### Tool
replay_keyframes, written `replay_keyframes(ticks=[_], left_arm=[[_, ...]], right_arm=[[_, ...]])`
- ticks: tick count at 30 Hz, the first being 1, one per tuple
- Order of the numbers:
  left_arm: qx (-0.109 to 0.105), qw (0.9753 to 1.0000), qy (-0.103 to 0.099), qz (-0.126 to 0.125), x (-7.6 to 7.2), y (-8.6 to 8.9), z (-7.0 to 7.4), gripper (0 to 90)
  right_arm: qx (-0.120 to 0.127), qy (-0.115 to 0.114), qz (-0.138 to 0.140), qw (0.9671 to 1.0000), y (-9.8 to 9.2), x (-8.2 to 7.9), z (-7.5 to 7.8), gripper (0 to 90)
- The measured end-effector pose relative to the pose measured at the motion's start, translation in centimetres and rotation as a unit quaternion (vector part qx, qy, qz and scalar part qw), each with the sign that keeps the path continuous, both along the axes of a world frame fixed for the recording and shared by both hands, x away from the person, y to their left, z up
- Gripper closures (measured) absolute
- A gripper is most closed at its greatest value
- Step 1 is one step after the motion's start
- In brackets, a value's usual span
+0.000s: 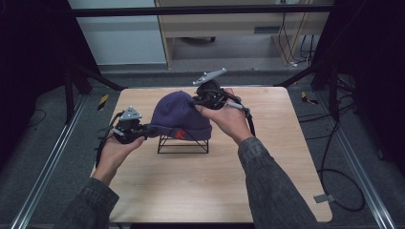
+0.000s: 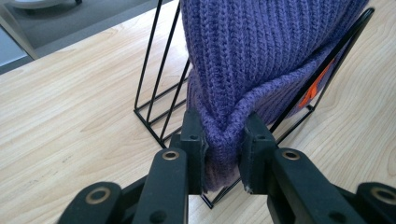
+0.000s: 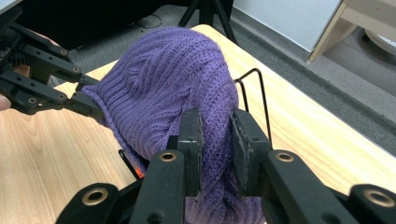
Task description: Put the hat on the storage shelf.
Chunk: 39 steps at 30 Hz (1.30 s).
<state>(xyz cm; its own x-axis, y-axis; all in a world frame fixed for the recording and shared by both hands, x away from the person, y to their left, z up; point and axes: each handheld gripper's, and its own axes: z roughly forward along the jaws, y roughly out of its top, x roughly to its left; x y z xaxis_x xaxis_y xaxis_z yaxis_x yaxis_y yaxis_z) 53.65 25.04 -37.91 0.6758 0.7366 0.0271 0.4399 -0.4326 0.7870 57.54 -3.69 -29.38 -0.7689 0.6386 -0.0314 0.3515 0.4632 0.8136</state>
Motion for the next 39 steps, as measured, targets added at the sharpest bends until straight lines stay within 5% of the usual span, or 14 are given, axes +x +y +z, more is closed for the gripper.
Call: replay_keyframes(ticks=[39], left_arm=[[0.001, 0.9995, 0.031, 0.009, 0.4, 0.3, -4.1, 72.7]], right_arm=[[-0.011, 0.031, 0.012, 0.9994, 0.8, -0.3, -3.2, 75.2]])
